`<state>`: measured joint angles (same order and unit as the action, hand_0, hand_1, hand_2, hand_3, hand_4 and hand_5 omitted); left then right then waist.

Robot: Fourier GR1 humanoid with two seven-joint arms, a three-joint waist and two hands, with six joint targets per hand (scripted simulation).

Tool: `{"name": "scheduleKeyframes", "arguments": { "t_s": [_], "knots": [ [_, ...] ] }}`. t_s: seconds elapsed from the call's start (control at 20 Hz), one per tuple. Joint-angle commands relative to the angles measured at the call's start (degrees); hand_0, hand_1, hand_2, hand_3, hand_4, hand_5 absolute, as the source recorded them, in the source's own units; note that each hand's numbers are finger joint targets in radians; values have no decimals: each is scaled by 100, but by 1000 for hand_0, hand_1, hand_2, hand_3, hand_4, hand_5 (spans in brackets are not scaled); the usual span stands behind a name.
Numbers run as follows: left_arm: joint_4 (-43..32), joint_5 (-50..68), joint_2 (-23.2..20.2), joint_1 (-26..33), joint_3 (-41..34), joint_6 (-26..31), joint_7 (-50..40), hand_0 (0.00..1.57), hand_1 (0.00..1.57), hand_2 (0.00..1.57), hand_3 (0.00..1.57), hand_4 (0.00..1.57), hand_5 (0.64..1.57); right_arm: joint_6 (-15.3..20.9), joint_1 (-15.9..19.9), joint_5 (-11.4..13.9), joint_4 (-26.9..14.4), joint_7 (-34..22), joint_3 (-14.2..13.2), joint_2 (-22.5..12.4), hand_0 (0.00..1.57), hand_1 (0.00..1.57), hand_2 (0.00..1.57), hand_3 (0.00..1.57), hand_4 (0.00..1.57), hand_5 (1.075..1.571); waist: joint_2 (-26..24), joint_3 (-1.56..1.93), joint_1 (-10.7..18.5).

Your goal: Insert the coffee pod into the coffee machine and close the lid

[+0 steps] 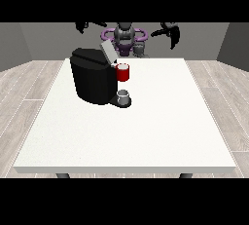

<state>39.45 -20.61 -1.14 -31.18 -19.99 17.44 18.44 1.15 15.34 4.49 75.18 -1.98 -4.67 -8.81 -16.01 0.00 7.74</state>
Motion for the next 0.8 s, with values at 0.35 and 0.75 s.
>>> {"name": "scheduleKeyframes", "arguments": {
  "t_s": [0.35, 0.75],
  "knots": [
    [1400, 808, 113, 241, 717, 116, -802, 0, 0, 0, 0, 391, 1571, -19, 984, -592, -885, -305, -790, -231, 0, 0, 0, 0, 83, 1571, 551, 4, 642],
    [2430, 1118, 114, 1108, 1507, -610, -900, 0, 0, 0, 0, 342, 1571, -124, 1410, -794, -1197, -577, -591, 8, 0, 0, 0, 0, 65, 1571, 882, 1, 290]
  ]
}}
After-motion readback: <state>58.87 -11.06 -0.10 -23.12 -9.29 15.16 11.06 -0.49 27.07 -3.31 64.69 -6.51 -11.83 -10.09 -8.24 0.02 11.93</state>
